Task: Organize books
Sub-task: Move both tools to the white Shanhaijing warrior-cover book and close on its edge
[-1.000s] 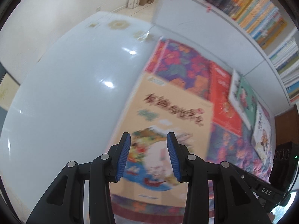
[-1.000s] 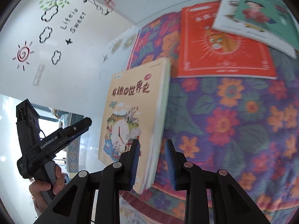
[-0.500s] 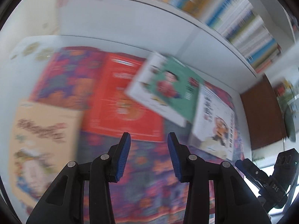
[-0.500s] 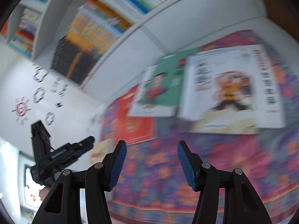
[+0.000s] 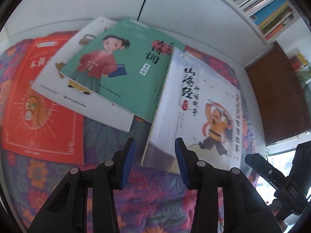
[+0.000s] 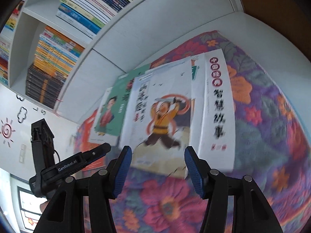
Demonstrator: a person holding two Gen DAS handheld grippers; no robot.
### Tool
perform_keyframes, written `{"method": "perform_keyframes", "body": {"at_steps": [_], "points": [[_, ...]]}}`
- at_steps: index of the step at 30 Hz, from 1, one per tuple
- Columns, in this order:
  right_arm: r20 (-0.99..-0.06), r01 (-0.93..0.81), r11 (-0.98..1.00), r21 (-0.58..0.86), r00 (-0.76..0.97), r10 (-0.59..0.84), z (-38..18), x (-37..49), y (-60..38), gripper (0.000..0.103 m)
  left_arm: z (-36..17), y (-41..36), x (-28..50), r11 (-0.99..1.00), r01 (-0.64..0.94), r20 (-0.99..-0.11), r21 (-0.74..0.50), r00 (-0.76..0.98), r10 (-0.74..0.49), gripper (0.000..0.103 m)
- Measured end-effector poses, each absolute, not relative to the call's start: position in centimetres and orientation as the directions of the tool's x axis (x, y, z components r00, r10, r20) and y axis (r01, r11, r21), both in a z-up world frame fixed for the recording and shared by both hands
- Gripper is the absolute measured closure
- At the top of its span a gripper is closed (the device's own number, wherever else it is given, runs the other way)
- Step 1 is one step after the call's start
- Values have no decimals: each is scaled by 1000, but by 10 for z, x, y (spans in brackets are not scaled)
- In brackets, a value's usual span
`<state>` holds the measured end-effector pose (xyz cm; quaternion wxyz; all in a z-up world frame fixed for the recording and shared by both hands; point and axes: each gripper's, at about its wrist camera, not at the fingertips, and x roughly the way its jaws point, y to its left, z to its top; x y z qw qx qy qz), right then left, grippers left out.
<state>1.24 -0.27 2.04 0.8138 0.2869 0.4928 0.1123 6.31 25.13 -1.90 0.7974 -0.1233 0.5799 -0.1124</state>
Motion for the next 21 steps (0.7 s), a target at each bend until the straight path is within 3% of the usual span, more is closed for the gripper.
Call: {"method": "perform_keyframes", "body": {"at_steps": [10, 21], "points": [[-766, 101, 816, 569, 425, 481, -21, 46, -16, 46, -38, 229, 76, 952, 63, -908, -299, 287, -304, 64], [-754, 15, 844, 537, 458, 471, -13, 55, -2, 45, -41, 232, 77, 951, 35, -905, -308, 296, -304, 62]]}}
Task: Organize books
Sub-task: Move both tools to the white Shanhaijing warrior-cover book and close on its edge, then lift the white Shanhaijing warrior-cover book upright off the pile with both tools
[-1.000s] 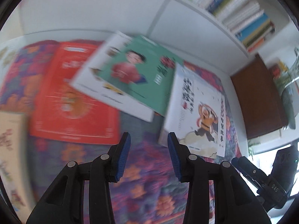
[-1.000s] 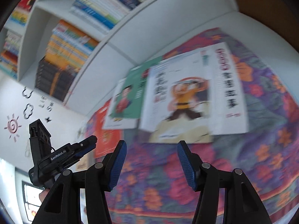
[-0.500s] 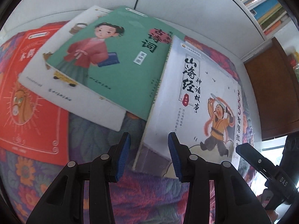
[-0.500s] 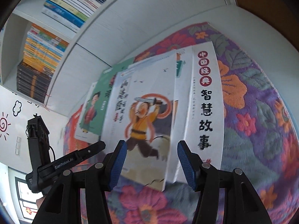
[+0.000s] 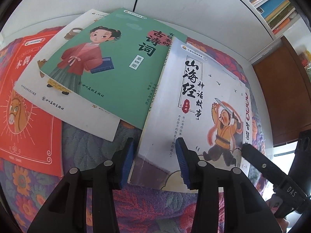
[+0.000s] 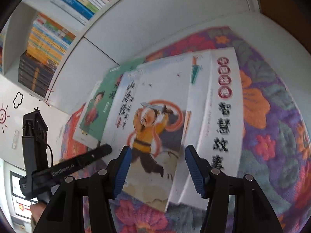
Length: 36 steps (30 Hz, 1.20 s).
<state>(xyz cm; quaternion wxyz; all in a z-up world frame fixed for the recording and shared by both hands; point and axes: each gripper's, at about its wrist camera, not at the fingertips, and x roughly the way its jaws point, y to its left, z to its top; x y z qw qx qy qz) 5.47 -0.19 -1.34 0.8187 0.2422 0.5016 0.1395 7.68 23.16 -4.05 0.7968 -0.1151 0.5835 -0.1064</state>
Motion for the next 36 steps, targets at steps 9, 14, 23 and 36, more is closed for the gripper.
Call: {"method": "perform_keyframes", "body": {"at_steps": [9, 14, 23, 36], "points": [[-763, -22, 845, 534, 419, 493, -14, 64, 6, 38, -41, 237, 60, 946, 38, -904, -323, 283, -320, 62], [-773, -24, 845, 534, 391, 500, -13, 55, 8, 38, -40, 239, 32, 944, 29, -908, -330, 262, -326, 63], [-802, -81, 856, 510, 314, 508, -11, 19, 35, 38, -38, 267, -38, 930, -33, -911, -366, 218, -351, 63], [-851, -188, 859, 477, 146, 505, -22, -38, 105, 37, -41, 317, -110, 918, -99, -918, -384, 149, -368, 63]]}}
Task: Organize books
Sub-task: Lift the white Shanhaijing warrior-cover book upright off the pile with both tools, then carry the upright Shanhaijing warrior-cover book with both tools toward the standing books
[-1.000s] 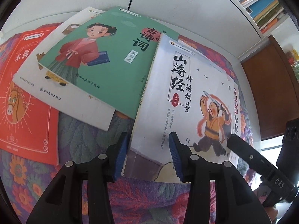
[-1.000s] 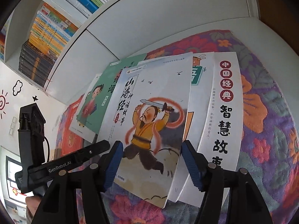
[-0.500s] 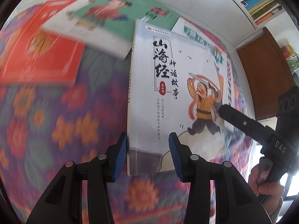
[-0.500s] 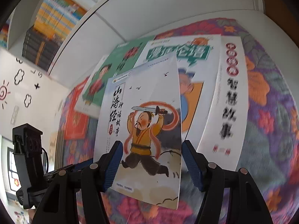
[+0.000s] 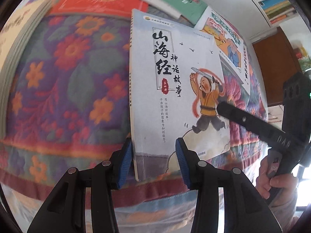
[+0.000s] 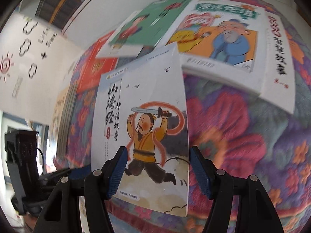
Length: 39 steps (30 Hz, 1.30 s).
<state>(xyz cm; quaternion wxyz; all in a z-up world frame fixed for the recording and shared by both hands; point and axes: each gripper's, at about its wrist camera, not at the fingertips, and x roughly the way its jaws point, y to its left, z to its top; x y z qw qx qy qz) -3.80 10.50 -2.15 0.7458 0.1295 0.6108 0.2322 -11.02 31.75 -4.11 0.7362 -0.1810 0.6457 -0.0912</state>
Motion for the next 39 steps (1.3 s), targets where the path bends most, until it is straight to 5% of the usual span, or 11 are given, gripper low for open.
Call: {"method": "perform_keyframes", "body": {"at_steps": [5, 10, 22, 29, 32, 34, 39], "points": [[-835, -189, 829, 526, 67, 545, -31, -41, 101, 40, -46, 339, -99, 870, -132, -877, -476, 151, -457, 63], [-804, -138, 799, 586, 24, 594, -41, -41, 79, 56, -51, 336, -75, 869, -101, -873, -485, 115, -474, 63], [-767, -183, 755, 630, 11, 642, -43, -21, 88, 55, -61, 346, -45, 815, -95, -821, -571, 62, -568, 63], [-739, -139, 736, 663, 40, 673, -46, -14, 86, 56, -55, 335, -27, 873, -48, -873, -486, 74, -482, 67], [-755, -132, 753, 645, 42, 654, -45, -12, 88, 61, -54, 330, -19, 889, -36, -889, -456, 75, -453, 67], [-774, -114, 772, 625, 40, 632, -46, -9, 88, 78, -54, 330, -16, 890, -39, -889, -455, 71, -452, 67], [-744, -26, 745, 666, 37, 667, -56, -5, 74, 86, -58, 338, -16, 862, -80, -865, -501, 73, -496, 67]]}}
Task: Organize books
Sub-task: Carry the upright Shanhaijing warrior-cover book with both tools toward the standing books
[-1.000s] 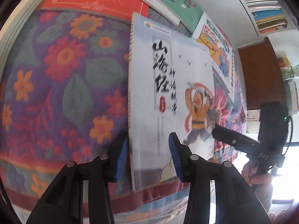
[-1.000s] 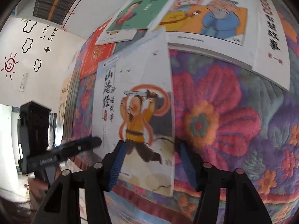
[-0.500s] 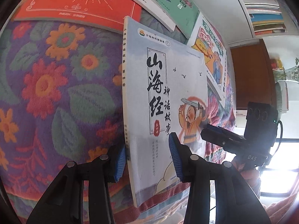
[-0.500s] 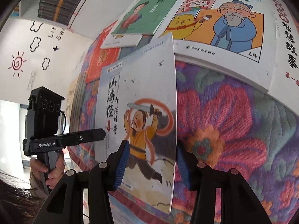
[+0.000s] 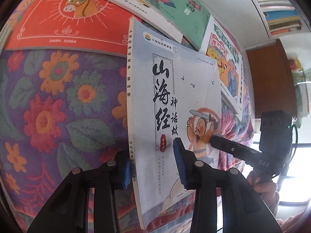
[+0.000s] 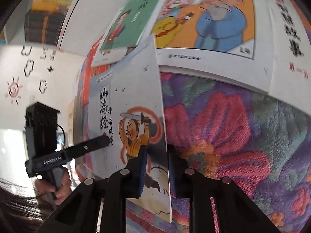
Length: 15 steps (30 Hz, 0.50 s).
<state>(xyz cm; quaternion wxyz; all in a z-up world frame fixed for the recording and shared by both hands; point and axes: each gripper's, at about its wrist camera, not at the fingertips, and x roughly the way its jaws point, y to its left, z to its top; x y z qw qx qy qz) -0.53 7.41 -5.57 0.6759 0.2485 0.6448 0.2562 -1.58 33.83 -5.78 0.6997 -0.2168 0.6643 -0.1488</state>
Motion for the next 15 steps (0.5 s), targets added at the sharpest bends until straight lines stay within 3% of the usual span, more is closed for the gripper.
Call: {"method": "perform_keyframes", "body": {"at_steps": [15], "points": [[-802, -105, 803, 586, 62, 594, -45, -5, 89, 86, -57, 351, -23, 846, -114, -853, -521, 111, -510, 71]]}}
